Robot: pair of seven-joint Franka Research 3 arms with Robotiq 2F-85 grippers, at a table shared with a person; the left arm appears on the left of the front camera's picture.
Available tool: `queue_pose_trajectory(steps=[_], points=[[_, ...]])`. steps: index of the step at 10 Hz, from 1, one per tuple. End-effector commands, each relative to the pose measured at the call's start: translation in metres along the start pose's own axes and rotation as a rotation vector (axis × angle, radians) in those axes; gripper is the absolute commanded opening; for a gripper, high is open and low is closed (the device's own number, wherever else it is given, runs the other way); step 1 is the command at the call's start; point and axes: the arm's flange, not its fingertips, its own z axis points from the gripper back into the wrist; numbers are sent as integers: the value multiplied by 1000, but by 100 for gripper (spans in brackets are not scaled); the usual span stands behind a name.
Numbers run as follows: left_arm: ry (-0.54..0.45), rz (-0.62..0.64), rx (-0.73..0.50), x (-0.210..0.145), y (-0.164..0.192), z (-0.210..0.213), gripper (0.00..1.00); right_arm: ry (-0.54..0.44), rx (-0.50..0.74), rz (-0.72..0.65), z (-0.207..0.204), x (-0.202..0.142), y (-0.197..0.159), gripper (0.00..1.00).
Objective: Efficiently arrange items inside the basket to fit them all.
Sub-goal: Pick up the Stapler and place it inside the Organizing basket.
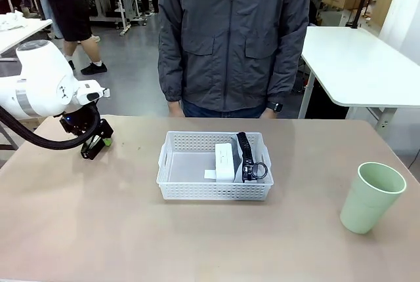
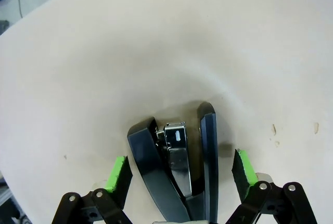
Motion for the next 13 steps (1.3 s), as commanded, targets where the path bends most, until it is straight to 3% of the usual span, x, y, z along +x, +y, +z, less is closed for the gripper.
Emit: queue_pose_trajectory(steps=[1, 2, 3, 4, 5, 7, 8, 10, 11, 13], points=[[9, 0, -12, 4, 6, 3, 100, -15, 21, 28, 0, 2, 1, 100], [11, 10, -13, 4, 6, 3, 100, -15, 21, 28, 0, 2, 1, 100], [37, 25, 27, 5, 7, 2, 62, -15, 21, 28, 0, 2, 1, 100], [45, 24, 27, 5, 7, 3, 42, -15, 21, 28, 0, 2, 1, 100], [46, 22, 32, 5, 7, 5, 5, -15, 21, 28, 0, 2, 1, 100], [42, 23, 38, 6, 7, 8, 0, -15, 21, 28, 0, 2, 1, 100], [36, 25, 39, 6, 7, 11, 16, -15, 21, 28, 0, 2, 1, 100], [17, 32, 61, 8, 5, 24, 0, -15, 21, 28, 0, 2, 1, 100], [1, 25, 57, 7, 4, 45, 0, -15, 21, 28, 0, 2, 1, 100], [-49, -113, -48, -6, -7, 113, 0, -15, 21, 28, 0, 2, 1, 100]])
